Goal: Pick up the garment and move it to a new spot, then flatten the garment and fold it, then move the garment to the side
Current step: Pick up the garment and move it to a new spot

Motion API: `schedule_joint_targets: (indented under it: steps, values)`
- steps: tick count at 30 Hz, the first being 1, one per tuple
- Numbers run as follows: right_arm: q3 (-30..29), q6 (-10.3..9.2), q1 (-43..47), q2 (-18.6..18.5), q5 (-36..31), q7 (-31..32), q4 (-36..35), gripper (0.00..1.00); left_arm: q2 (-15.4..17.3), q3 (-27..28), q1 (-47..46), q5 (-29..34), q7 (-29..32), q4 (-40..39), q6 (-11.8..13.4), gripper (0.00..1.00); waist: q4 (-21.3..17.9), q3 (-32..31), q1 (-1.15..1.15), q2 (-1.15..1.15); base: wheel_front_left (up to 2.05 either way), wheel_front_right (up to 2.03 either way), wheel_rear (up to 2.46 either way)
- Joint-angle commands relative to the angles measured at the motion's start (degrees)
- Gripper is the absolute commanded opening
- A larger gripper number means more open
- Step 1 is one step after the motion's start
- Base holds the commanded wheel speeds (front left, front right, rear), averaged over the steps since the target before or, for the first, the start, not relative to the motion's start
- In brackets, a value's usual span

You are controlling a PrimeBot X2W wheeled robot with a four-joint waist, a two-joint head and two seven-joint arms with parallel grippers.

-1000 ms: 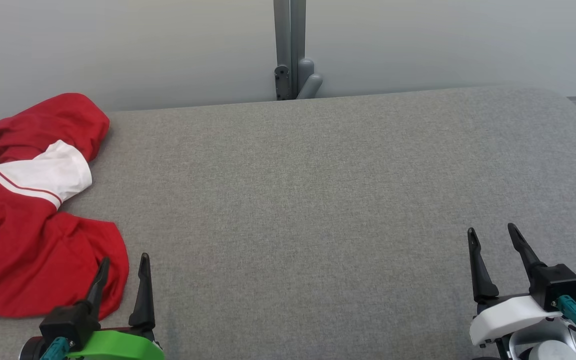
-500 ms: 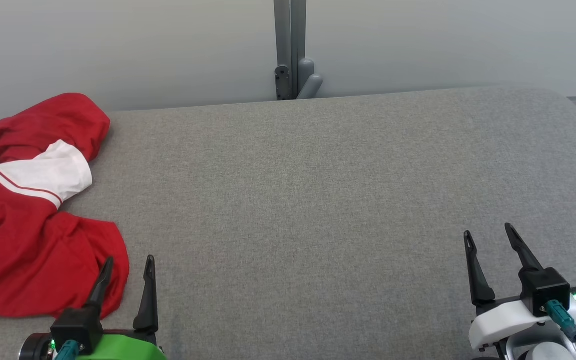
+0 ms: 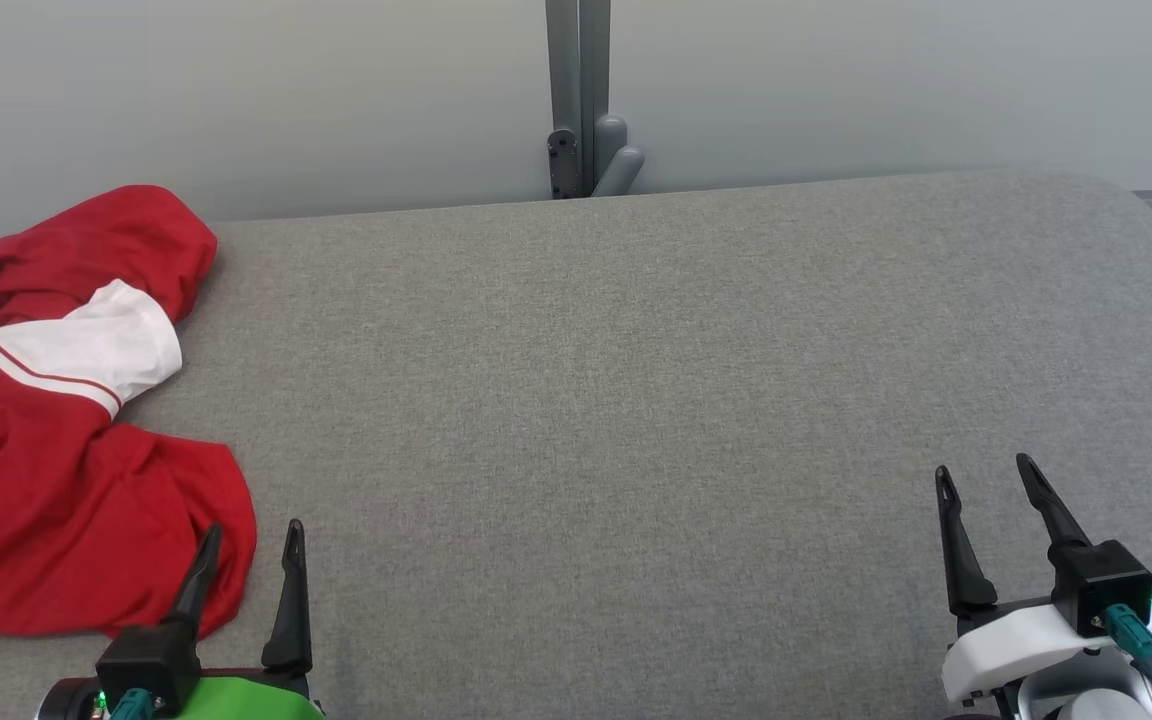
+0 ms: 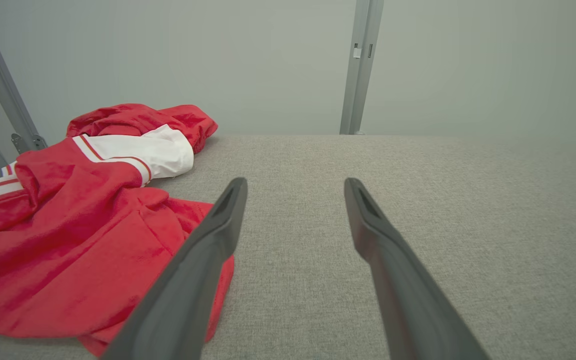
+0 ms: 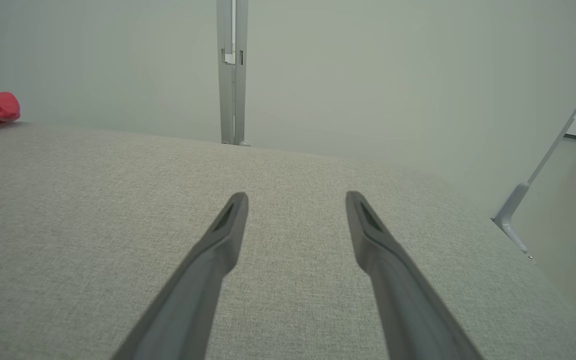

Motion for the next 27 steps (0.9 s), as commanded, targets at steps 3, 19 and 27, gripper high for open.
schedule_joint_targets:
  steps: [3,19,27]
  values:
    - [-0.05,0.0,0.52,-0.2,0.15,-0.18,0.28,1.0,0.18,0.22,-0.26,-0.29,-0.03,0.25,-0.13,1.0,0.0,-0.02,0.0,0.0,0.0,0.0,0.0]
    - [2.9,-0.01,0.82,-0.18,0.71,-0.18,-0.24,1.0,-0.01,-0.44,-1.26,-0.23,-0.01,0.82,-0.07,1.0,11.02,-0.79,0.0,0.0,0.0,0.0,0.0]
    - [5.84,-0.01,0.51,-0.18,1.32,-0.18,1.08,1.0,0.35,2.02,1.48,-0.08,0.0,1.23,-0.06,1.0,22.51,-2.71,0.0,0.0,0.0,0.0,0.0]
